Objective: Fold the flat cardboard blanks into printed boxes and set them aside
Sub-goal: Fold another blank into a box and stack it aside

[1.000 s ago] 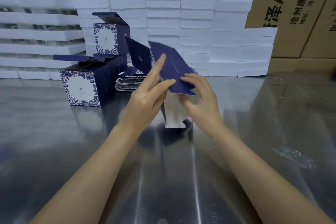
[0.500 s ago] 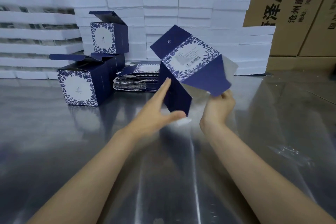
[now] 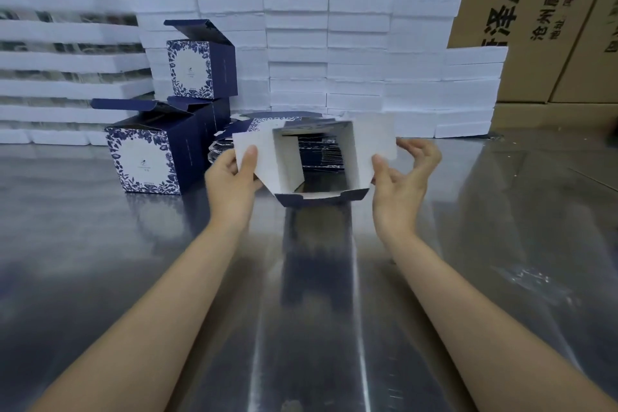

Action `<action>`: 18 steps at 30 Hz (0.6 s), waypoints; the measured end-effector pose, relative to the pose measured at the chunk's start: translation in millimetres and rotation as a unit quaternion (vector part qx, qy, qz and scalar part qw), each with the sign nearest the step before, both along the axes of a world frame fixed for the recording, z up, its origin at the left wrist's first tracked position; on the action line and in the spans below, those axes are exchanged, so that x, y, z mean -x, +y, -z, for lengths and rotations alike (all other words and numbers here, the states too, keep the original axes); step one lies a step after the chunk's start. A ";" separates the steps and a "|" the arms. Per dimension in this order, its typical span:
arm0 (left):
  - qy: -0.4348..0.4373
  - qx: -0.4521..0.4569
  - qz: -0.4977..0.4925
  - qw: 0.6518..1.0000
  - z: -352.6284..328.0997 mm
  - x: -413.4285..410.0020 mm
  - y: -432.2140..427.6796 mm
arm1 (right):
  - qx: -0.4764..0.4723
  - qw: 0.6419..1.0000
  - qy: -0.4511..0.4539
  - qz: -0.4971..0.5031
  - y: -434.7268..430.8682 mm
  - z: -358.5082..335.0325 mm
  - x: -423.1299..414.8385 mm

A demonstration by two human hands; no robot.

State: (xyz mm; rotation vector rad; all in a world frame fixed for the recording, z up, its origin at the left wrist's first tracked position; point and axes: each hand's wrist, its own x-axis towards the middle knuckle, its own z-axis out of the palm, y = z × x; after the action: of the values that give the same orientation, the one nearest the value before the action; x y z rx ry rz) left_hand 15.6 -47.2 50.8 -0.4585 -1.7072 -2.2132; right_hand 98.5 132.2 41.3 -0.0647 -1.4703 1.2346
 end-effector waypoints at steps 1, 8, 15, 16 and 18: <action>-0.004 -0.014 -0.012 1.000 0.7 2.8 -1.3 | -0.042 0.999 -0.024 -0.001 3.1 1.7 0.9; -0.024 -0.073 -0.027 0.997 7.4 11.1 -5.4 | -0.056 0.967 -0.169 -0.180 6.8 9.9 4.1; -0.031 -0.081 -0.028 0.996 7.9 12.6 -5.8 | -0.183 0.932 -0.264 -0.168 7.3 9.7 2.6; -0.031 -0.081 -0.025 0.996 7.2 11.4 -5.7 | -0.171 0.938 -0.256 -0.161 6.2 9.6 3.0; -0.028 -0.083 -0.013 0.996 6.6 8.8 -4.4 | -0.127 0.958 -0.217 -0.137 3.5 9.5 3.6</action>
State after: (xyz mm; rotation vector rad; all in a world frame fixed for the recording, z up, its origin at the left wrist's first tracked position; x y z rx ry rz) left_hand 6.8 -51.7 44.2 -0.3342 -1.5305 -2.3443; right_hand 94.9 135.7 31.7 0.0459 -2.0683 1.2914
